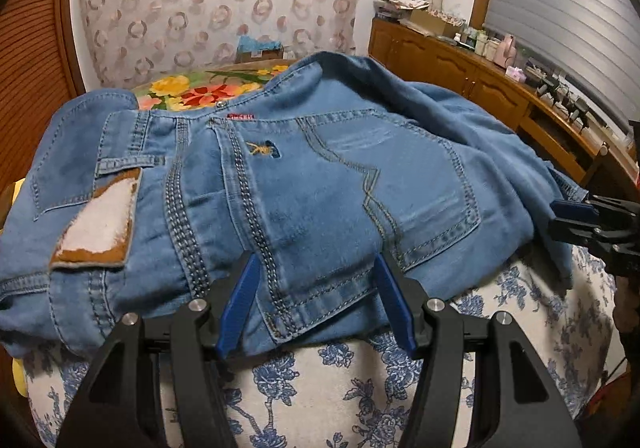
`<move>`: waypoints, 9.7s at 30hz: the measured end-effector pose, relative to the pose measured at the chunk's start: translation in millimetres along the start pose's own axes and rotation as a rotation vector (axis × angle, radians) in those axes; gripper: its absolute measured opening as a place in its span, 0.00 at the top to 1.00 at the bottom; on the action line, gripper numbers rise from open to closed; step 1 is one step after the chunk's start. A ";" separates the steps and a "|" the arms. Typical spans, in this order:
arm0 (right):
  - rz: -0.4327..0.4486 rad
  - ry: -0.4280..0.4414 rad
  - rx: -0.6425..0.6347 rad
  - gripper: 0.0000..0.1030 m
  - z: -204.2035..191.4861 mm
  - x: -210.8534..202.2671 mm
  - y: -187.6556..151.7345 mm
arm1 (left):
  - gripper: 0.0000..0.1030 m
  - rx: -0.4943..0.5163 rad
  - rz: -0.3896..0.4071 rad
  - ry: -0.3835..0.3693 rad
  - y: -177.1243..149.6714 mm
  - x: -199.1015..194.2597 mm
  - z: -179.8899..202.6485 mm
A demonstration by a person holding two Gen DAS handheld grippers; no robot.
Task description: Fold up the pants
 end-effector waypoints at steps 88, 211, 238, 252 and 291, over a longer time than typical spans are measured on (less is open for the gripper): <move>0.137 -0.294 0.103 0.53 184.1 -31.3 157.3 | 0.41 -0.059 0.058 0.006 10.5 -36.3 -28.9; 0.176 -0.114 0.208 0.96 55.0 -118.7 -116.9 | 0.87 -0.162 0.191 0.064 -175.3 -163.0 -106.4; 0.200 -0.175 0.311 0.52 99.9 -137.9 -147.8 | 0.50 -0.036 0.194 0.000 -142.6 -149.0 -52.2; 0.132 -0.169 0.372 0.48 123.8 -107.3 -158.5 | 0.50 -0.019 0.053 -0.065 -149.3 -84.1 -23.1; 0.235 -0.066 0.172 0.95 57.6 -134.3 -86.9 | 0.44 -0.040 0.090 -0.036 -152.1 -87.4 -16.1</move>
Point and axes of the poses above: each gripper's, at about its wrist camera, not at the fingertips, and x roughly the way its jaws point, z to its right, y to its top, the point moved 8 cm from there along x, roughly the way its jaws point, and after that the axes turned 14 degrees about -z, right-handed, at the moved point
